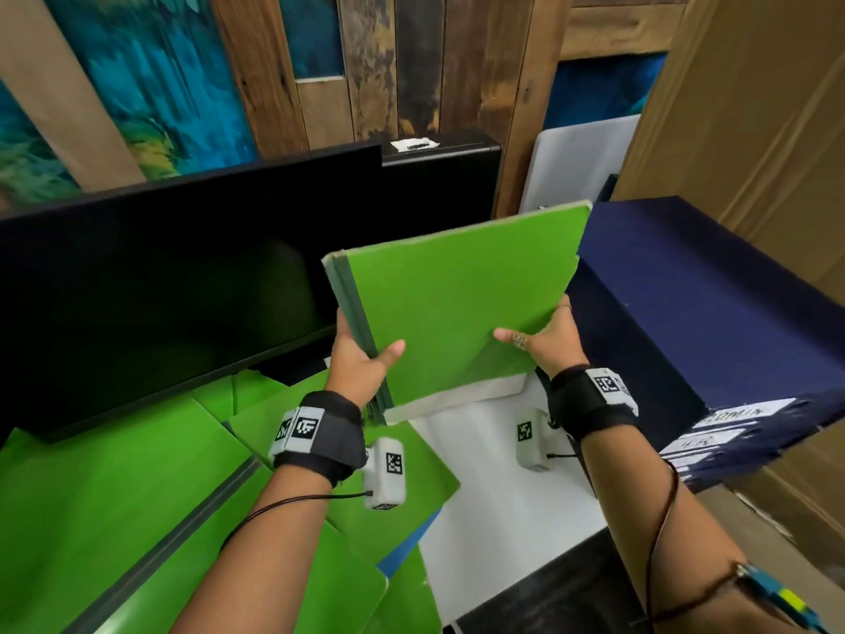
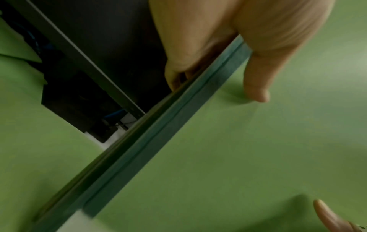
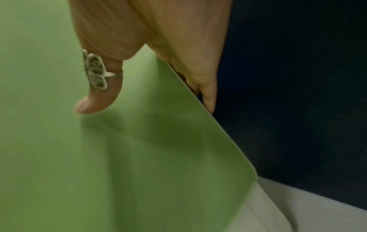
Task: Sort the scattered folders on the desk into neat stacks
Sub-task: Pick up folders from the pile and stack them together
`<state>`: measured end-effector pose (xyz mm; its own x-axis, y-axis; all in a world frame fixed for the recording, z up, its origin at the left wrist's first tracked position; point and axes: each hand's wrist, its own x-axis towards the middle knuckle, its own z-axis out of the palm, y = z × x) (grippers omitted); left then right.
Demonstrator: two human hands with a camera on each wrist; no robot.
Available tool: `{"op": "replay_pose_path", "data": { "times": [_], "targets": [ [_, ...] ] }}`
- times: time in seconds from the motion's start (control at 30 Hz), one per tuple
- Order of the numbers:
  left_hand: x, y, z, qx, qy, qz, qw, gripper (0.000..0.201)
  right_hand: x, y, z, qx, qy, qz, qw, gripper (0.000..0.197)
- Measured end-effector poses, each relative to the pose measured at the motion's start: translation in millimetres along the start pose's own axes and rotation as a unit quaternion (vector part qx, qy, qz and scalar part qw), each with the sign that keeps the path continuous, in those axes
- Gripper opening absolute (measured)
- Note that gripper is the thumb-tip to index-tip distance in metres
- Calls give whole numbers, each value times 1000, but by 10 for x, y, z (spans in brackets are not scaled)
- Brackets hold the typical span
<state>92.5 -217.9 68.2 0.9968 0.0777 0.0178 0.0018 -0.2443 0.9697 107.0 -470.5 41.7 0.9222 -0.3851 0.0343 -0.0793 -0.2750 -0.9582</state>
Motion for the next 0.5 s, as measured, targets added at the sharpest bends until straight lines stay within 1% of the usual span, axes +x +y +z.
{"op": "replay_pose_path", "data": {
  "times": [0.03,0.07,0.1,0.13,0.2,0.27,0.33,0.37,0.4,0.47,0.5],
  "targets": [
    [-28,29,-27,12,-5,13,1000,85,-17,35,-6,11,-18,7,1000,100],
    [-41,45,-37,24,-8,25,999,89,-28,50,-15,19,-34,15,999,99],
    [-59,71,-37,38,-10,33,999,92,-28,62,-29,21,-48,21,998,97],
    [-72,97,-29,57,-13,26,998,94,-33,54,-46,18,-62,24,998,92],
    [-84,148,-30,99,-19,6,995,93,-17,55,-74,-3,-76,22,997,80],
    [-60,138,-74,149,-55,-7,987,88,-7,61,-81,-31,-83,22,996,70],
    [-43,113,-113,203,-93,-13,975,79,7,101,-30,-48,-83,33,995,65],
    [-33,96,-119,221,-92,-20,971,75,14,128,18,-53,-77,39,995,66],
    [-17,76,-110,230,-72,-25,970,69,23,148,73,-55,-56,40,996,68],
    [30,47,-89,236,-19,-19,971,56,32,139,163,-62,6,27,998,71],
    [55,34,-80,235,-4,-13,972,52,36,122,194,-69,32,15,997,73]
  ]
}}
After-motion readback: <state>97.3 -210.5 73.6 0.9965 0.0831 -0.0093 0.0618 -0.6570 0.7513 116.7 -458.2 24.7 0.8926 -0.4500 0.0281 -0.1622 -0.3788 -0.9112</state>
